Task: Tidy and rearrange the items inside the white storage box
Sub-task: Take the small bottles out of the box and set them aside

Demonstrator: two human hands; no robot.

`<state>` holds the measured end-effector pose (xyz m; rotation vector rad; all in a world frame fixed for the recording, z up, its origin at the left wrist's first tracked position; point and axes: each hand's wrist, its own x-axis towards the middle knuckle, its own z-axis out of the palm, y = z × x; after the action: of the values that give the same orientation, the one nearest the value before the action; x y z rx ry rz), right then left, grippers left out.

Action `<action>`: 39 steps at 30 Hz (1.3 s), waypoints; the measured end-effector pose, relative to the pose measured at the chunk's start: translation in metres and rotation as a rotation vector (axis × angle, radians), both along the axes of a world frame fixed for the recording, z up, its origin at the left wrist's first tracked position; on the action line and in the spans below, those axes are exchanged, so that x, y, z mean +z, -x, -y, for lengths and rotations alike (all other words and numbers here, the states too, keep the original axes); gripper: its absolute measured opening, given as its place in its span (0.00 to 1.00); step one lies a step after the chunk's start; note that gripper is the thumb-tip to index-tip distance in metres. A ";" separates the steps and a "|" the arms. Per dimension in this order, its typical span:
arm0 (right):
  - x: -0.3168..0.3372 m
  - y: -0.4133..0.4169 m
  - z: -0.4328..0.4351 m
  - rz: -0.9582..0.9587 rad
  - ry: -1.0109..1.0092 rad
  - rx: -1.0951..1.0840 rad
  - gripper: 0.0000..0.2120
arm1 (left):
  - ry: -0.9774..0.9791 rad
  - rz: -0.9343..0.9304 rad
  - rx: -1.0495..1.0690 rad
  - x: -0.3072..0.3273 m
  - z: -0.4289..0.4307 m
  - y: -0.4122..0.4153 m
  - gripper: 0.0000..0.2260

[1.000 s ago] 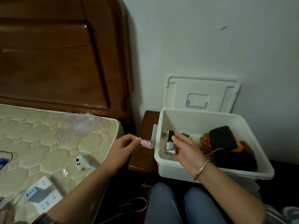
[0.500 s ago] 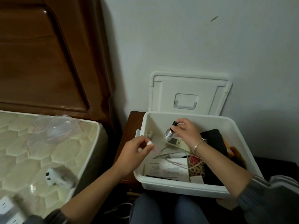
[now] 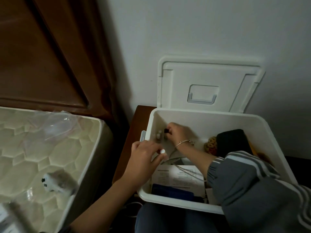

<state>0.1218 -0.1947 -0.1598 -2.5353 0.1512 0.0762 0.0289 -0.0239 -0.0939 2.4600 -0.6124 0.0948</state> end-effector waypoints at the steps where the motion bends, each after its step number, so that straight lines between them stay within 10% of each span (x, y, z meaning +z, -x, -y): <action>1: 0.000 -0.001 0.002 -0.002 0.032 0.000 0.09 | 0.006 0.000 0.001 0.001 0.002 0.000 0.03; 19: 0.034 0.025 0.007 0.124 -0.194 0.036 0.08 | 0.103 -0.013 -0.001 0.006 0.007 0.000 0.05; 27: 0.087 0.091 0.020 -0.229 -0.500 0.352 0.10 | 0.206 -0.047 0.092 0.003 0.010 -0.004 0.04; 39: 0.017 0.044 0.008 -0.041 -0.238 -0.153 0.07 | 0.206 -0.178 0.249 0.000 0.010 -0.005 0.17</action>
<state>0.0783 -0.2024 -0.1431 -2.2784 0.3311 0.0807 0.0342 -0.0340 -0.0943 2.3014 -0.2070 0.0347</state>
